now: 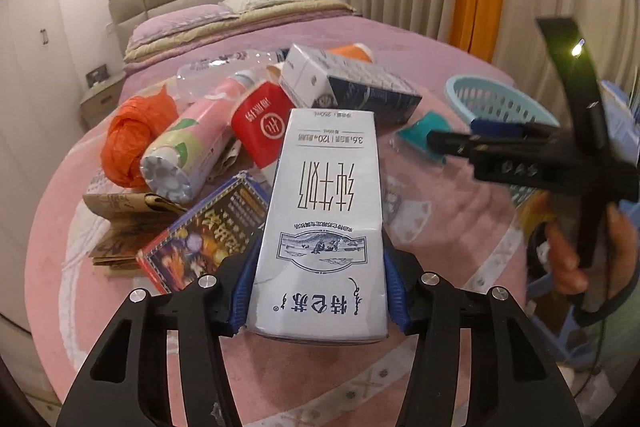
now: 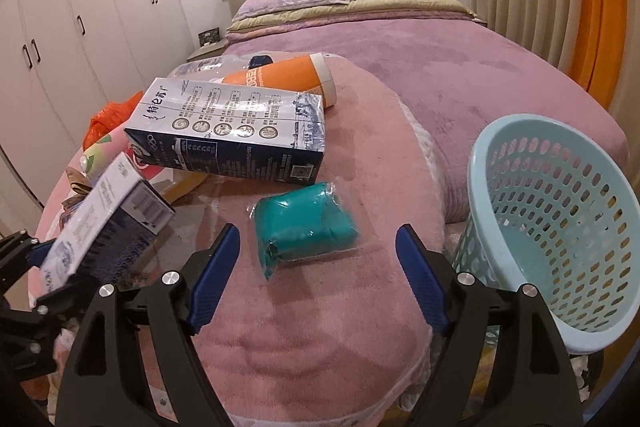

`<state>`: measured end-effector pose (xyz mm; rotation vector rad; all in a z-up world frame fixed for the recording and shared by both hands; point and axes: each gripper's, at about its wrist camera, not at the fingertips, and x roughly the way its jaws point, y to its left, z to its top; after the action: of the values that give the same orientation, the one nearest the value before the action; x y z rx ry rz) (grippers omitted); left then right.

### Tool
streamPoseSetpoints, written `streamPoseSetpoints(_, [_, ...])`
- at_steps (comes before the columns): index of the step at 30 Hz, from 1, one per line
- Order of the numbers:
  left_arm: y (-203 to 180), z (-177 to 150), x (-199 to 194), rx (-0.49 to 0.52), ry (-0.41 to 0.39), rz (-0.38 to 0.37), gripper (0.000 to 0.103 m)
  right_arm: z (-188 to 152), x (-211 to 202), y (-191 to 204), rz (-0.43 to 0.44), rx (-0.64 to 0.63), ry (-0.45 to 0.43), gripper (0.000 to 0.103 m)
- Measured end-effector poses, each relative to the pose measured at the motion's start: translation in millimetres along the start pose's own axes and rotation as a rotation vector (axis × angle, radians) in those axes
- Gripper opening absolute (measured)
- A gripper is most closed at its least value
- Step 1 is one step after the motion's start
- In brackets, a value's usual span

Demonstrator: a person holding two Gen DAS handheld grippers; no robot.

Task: Collect trash
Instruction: 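Grasp the white milk carton with the left tool while the right tool grasps the teal packet, then carry both items over the blue basket and open both tools to drop them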

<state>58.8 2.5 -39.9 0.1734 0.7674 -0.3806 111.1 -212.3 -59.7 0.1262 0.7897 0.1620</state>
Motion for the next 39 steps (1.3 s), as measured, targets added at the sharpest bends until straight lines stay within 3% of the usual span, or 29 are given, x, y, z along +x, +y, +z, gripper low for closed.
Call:
streamPoseSetpoints(8, [-2, 2, -16, -0.051, -0.059, 0.004, 0.051, 4, 15, 11, -0.018, -0.037, 0.01, 0.076])
streamPoseSetpoints(10, [-4, 2, -18, -0.053, -0.068, 0.013, 0.051, 3, 17, 11, -0.015, -0.036, 0.012, 0.072])
streamPoseSetpoints(12, [-5, 3, -18, -0.054, -0.075, 0.019, 0.051, 2, 18, 11, -0.009, -0.032, 0.02, 0.055])
streamPoseSetpoints(23, [-23, 19, -32, -0.058, -0.151, -0.005, 0.051, 1, -29, -4, 0.014, -0.011, -0.071, 0.052])
streamPoseSetpoints(29, [-45, 41, -23, -0.023, -0.169, -0.045, 0.051, 9, -62, -33, -0.044, 0.038, -0.146, 0.052])
streamPoseSetpoints(39, [-112, 93, 24, 0.047, -0.161, -0.154, 0.051, 18, -81, -129, -0.208, 0.197, -0.183, 0.052])
